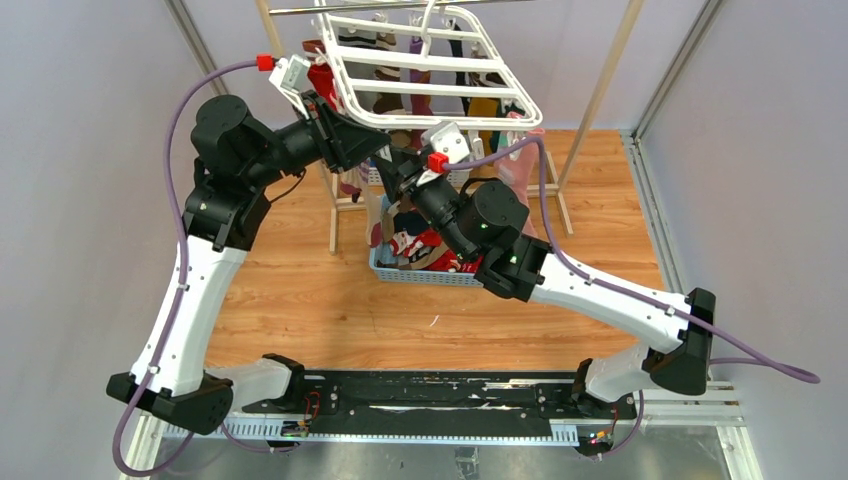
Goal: Clip the socks to the hanger
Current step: Open the clamp at the hanger.
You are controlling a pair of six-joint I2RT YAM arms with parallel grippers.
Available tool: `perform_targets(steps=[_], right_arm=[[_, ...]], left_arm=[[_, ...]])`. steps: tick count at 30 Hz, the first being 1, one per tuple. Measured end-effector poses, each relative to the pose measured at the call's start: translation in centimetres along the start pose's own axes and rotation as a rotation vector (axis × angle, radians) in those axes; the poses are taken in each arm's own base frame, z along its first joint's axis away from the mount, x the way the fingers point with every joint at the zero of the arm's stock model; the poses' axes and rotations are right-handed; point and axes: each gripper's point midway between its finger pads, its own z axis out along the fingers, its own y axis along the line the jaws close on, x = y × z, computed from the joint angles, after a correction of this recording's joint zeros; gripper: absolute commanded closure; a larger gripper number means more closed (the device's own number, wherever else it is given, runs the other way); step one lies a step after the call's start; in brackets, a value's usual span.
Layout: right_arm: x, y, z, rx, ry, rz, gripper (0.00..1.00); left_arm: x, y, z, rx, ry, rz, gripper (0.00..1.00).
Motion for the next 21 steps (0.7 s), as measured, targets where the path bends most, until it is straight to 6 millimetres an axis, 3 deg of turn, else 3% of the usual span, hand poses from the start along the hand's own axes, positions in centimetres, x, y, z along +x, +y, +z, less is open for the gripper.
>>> perform_targets(steps=[6,15,18,21], right_arm=[[0.8,0.4,-1.3,-0.035,0.032,0.002,0.49],[4.1,-2.9,-7.4,0.012,0.133,-0.013,0.44],[8.3,-4.6,-8.5,0.068,0.24,-0.018,0.47],[14.4,-6.6,-8.9,0.136,0.393,-0.034,0.5]], left_arm=[[-0.7,0.9,0.1,-0.05,-0.035,-0.002,0.91],[-1.1,0.4,-0.8,-0.074,-0.066,-0.037,0.92],[-1.1,0.3,-0.9,-0.079,-0.071,-0.06,0.92],[-1.0,0.4,-0.9,-0.085,-0.072,-0.075,0.92]])
